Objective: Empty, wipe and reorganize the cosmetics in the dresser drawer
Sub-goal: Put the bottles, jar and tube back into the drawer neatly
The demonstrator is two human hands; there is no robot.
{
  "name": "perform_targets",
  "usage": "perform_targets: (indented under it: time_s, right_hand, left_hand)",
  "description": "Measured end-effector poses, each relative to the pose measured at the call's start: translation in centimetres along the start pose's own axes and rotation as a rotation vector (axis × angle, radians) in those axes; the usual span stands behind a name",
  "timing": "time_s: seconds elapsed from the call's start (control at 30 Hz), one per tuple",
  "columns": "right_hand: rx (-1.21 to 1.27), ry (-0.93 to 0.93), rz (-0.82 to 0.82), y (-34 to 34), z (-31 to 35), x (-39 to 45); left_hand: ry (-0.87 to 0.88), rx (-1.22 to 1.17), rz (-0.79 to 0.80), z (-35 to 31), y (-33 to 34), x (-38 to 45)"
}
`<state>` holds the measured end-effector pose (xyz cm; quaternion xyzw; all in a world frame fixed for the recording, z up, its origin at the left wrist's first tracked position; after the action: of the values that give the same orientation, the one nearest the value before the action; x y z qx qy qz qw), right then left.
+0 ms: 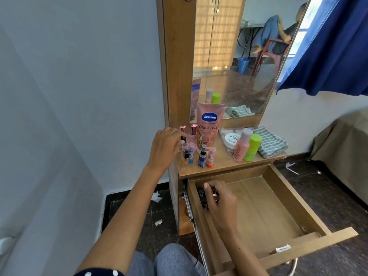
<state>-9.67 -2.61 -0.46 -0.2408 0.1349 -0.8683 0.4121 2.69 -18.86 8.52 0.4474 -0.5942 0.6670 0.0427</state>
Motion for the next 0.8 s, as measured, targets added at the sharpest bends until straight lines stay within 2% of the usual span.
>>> perform_targets:
  time_s: [0.8]
  right_hand:
    - [-0.06, 0.043, 0.028, 0.1, -0.5, 0.2]
  left_hand:
    - [-0.23, -0.113, -0.126, 1.3, -1.8, -3.0]
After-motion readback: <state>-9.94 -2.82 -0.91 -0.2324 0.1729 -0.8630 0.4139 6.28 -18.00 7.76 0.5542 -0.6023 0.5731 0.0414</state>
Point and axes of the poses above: each hand's wrist, its own x-axis towards the middle knuckle, its own y-axis out of the palm, z = x × y, the point moved 5 cm from there along x, towards the middle knuckle, and after that the axes turned 13 degrees about y, right-handed, at the moved point
